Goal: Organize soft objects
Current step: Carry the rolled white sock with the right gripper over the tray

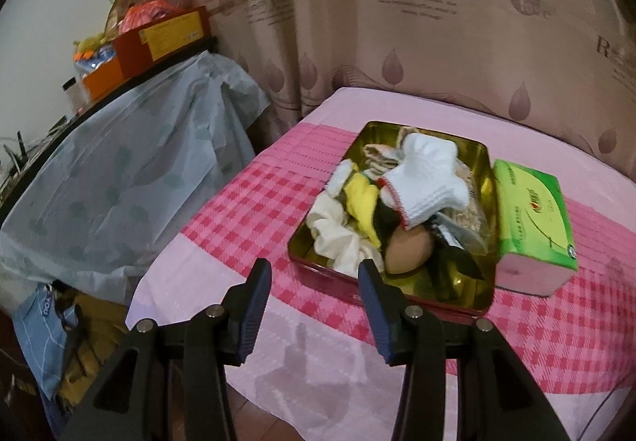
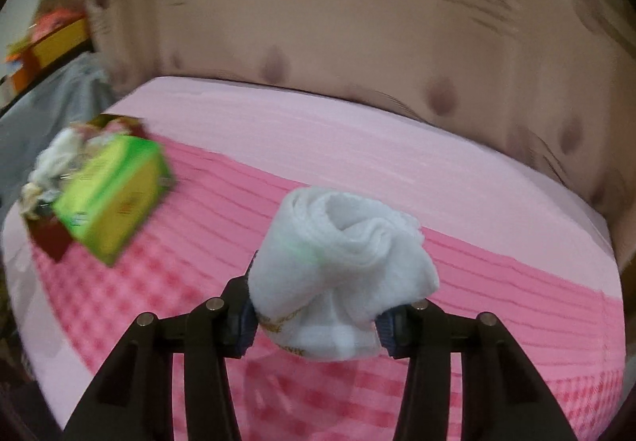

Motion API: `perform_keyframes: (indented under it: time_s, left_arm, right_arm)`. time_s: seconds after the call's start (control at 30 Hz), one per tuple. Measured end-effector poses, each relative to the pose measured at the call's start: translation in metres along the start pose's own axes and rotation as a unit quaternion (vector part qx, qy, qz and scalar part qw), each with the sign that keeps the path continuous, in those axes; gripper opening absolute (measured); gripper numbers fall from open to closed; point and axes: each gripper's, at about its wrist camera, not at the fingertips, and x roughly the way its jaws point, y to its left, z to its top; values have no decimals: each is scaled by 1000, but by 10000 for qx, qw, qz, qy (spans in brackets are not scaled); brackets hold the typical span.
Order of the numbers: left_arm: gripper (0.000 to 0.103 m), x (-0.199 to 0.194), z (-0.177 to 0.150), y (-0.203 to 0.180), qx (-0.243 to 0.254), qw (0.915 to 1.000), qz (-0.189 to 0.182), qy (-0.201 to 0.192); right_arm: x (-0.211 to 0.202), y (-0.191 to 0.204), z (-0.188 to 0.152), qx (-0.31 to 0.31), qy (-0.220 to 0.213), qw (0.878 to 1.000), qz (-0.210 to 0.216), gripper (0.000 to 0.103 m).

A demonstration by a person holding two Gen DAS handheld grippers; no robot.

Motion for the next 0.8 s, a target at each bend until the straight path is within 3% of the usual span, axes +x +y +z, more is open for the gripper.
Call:
perform_keyframes:
  time_s: [0.47,0.8]
  left_arm:
    - [46,-1,5,18,-257,9990,366,-46]
    - [46,2,7,29,-468,9983,346,-27]
  right_arm:
    - [-21,178,40,-1195,-279,9832,1349,44]
    - [-4,264,47,-1712,-186,9670,1878,44]
